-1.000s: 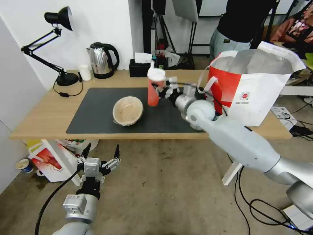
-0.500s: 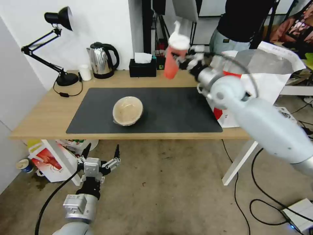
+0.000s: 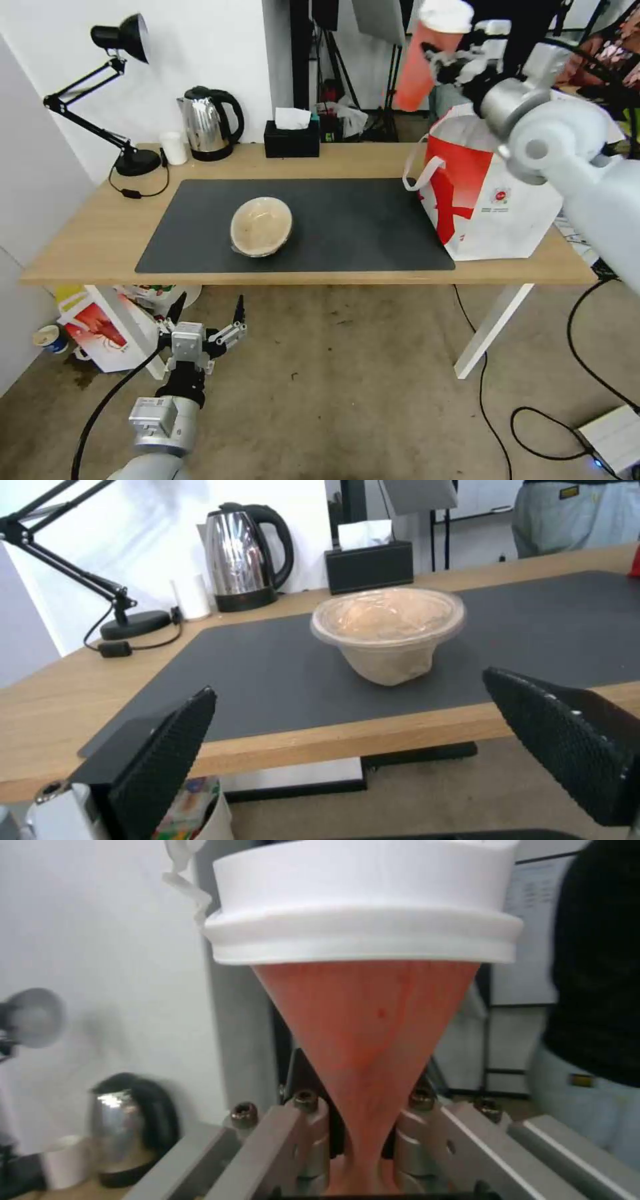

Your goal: Pick up the trash from the table and place it into the takeout bag.

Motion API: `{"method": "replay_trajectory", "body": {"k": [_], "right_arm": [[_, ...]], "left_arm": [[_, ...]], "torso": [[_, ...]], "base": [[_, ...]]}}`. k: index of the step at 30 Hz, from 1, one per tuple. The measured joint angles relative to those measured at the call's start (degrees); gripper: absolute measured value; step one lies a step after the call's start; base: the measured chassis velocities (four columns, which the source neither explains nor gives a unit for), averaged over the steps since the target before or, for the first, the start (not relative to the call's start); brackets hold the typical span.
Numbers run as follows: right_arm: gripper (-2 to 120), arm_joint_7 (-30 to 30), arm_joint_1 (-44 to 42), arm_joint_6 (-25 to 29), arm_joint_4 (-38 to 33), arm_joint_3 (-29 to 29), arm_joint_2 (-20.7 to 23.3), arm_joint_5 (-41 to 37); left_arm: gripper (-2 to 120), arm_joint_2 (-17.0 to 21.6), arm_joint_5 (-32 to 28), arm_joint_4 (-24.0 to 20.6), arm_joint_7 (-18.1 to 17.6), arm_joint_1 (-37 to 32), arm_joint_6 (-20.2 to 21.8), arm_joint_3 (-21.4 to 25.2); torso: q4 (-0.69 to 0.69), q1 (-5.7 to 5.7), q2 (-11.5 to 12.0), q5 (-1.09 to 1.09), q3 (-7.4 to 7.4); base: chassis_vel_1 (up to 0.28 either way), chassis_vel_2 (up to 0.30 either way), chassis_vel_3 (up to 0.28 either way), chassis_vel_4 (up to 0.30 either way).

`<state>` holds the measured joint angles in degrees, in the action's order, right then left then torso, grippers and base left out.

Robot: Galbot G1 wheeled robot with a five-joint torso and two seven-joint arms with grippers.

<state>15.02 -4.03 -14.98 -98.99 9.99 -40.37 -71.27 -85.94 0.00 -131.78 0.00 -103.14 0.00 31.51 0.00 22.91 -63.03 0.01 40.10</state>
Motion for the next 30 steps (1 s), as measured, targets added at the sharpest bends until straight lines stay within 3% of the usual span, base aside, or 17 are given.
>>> {"method": "replay_trajectory", "body": {"k": [17, 30], "right_arm": [[6, -2.6, -3.1, -0.2, 7.1, -3.9, 9.9, 4.8], [3, -4.4, -5.6, 0.8, 10.7, -4.2, 10.8, 7.1]], "left_arm": [[100, 0.0, 0.0, 0.0, 0.0, 0.0, 0.0, 0.0], [100, 0.0, 0.0, 0.0, 0.0, 0.0, 0.0, 0.0]], "torso": [[0.0, 0.0, 0.0, 0.0, 0.0], [-0.01, 0.0, 0.0, -0.01, 0.0]], "base": [[0.0, 0.0, 0.0, 0.0], [0.0, 0.0, 0.0, 0.0]]}}
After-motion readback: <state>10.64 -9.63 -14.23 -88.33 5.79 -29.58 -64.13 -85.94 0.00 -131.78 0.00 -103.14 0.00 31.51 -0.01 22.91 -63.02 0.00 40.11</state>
